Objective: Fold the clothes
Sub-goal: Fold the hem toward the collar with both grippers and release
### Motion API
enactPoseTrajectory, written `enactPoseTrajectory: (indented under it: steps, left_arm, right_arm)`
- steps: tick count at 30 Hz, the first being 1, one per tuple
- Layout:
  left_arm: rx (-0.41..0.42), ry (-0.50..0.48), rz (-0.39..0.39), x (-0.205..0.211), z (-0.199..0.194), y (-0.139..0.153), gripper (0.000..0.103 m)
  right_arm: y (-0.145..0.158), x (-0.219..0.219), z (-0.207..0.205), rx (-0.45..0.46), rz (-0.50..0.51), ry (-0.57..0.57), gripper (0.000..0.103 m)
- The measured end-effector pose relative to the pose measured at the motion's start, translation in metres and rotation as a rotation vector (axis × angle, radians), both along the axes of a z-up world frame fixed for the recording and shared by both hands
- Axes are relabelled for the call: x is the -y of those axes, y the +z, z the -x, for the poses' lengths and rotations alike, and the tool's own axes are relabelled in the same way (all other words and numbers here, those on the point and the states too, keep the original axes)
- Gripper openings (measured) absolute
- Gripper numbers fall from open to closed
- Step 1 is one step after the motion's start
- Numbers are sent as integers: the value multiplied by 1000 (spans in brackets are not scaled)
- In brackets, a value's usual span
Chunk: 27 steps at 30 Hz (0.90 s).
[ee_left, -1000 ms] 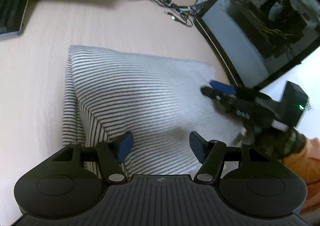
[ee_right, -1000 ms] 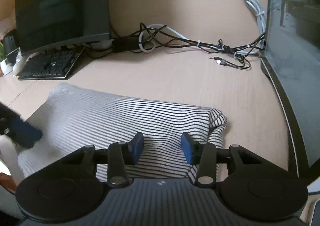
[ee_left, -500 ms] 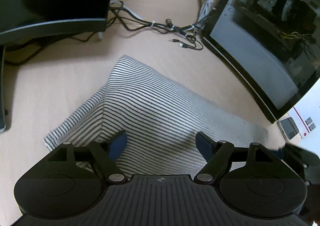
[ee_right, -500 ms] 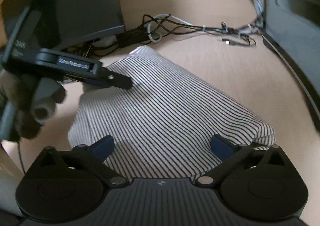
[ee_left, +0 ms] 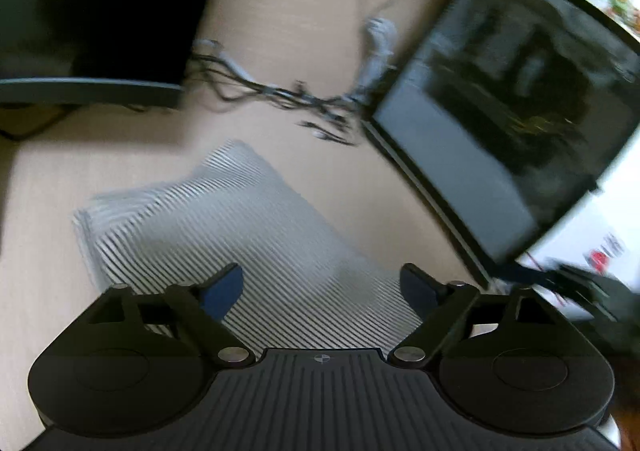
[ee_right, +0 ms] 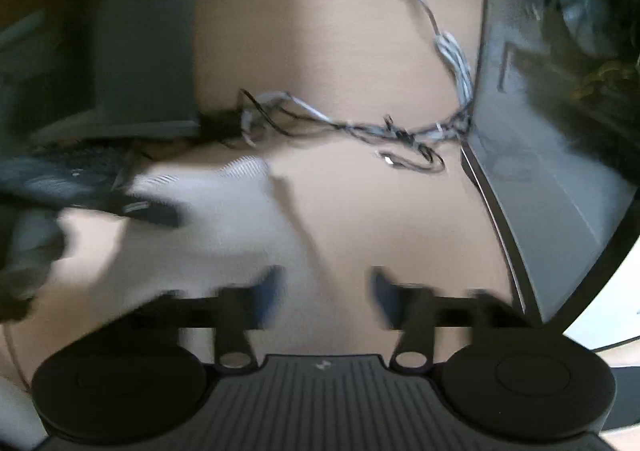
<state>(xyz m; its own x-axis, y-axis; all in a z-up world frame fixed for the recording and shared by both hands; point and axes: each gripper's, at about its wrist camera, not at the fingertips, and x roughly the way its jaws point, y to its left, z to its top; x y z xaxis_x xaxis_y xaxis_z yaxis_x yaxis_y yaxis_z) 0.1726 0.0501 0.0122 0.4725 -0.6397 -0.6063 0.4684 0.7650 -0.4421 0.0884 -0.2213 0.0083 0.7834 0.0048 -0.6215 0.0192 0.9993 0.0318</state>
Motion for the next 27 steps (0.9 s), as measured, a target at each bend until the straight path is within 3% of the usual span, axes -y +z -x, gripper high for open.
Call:
enactPoseTrajectory:
  steps: [3, 7, 12, 14, 16, 18, 21, 24, 27]
  left_arm:
    - [-48, 19, -47, 12, 22, -10, 70]
    - [-71, 143, -133, 20, 44, -28, 64]
    - [-38, 297, -198, 28, 58, -25, 67]
    - [-22, 359, -240, 29, 64, -19, 74]
    - [10, 418, -266, 23, 75, -9, 83]
    - [45, 460, -295, 15, 82, 1, 89]
    - [70, 465, -342, 8, 86, 8, 92]
    - [54, 477, -380, 3, 86, 10, 93]
    - [53, 482, -383, -3, 89, 15, 95]
  right_arm:
    - [-21, 17, -16, -44, -10, 61, 34]
    - [-60, 5, -11, -132, 64, 256, 34]
    - [-63, -1, 23, -112, 82, 481, 35]
    - [-54, -3, 30, -79, 151, 532, 39]
    - [-40, -3, 36, -20, 157, 581, 61]
    - [-25, -6, 45, 28, 113, 671, 71]
    - [-25, -27, 57, 40, 97, 799, 71]
    - [-45, -53, 63, 11, 136, 879, 71]
    - [-60, -70, 62, -1, 197, 936, 79]
